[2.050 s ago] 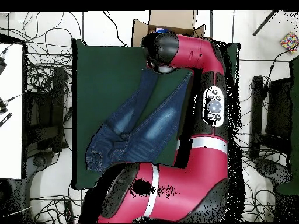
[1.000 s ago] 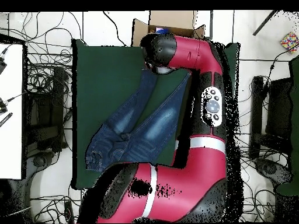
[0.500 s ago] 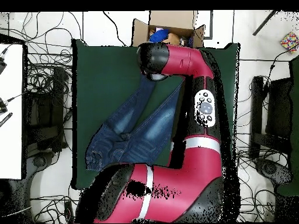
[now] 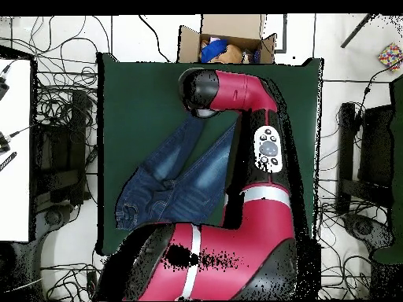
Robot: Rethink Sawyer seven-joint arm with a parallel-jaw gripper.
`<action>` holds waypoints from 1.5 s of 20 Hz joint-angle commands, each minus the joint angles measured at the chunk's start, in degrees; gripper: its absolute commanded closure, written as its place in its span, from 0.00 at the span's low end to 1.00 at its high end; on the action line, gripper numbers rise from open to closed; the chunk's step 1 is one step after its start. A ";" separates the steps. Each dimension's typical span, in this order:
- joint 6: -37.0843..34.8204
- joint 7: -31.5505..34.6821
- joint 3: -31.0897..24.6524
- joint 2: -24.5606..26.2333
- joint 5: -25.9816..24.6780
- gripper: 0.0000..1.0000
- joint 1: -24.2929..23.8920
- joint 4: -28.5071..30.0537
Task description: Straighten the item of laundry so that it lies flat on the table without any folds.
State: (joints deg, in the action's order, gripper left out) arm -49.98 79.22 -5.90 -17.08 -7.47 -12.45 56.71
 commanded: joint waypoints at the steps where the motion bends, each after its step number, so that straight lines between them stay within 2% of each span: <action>1: 3.74 13.17 -1.08 -0.65 1.49 0.00 2.34 9.95; 12: 6.08 14.62 -0.93 2.35 2.34 0.00 3.91 8.04; 30: 5.10 11.75 -0.49 3.22 1.71 0.00 1.94 5.93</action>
State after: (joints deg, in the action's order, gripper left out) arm -46.29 79.22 -5.90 -16.74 -7.30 -9.85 59.02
